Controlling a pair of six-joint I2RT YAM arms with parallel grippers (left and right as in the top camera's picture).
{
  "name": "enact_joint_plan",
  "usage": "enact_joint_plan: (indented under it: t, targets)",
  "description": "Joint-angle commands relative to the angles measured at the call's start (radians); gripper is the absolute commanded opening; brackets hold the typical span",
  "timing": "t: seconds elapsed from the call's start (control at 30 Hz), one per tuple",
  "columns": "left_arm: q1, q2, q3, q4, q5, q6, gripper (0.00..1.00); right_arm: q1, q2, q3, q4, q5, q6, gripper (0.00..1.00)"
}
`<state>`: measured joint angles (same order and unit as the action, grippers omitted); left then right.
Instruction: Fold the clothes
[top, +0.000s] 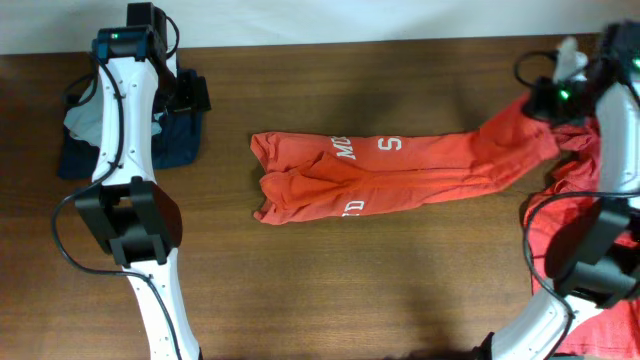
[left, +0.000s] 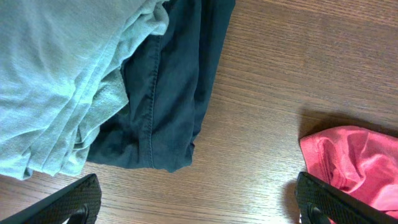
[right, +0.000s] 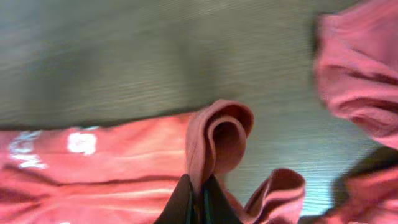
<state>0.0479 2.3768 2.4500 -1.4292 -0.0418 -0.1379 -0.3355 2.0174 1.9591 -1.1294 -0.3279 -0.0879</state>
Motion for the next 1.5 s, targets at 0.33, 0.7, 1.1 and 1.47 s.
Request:
enact_joint_plan:
  t: [0.33, 0.7, 1.1, 1.47]
  targets:
    - [0.000, -0.021, 0.018, -0.001, 0.000, 0.004, 0.99, 0.385, 0.010, 0.042, -0.064, 0.070, 0.182, 0.04]
    - [0.001, -0.021, 0.018, -0.001, 0.000, 0.004, 0.99, 0.586, 0.109, 0.042, -0.068, 0.156, 0.183, 0.04]
    - [0.001, -0.021, 0.018, -0.001, 0.000, 0.004, 0.99, 0.618, 0.163, 0.042, -0.061, 0.154, 0.183, 0.04]
    - [0.001, -0.021, 0.018, -0.001, 0.000, 0.004, 0.99, 0.649, 0.166, 0.042, -0.052, 0.079, 0.182, 0.62]
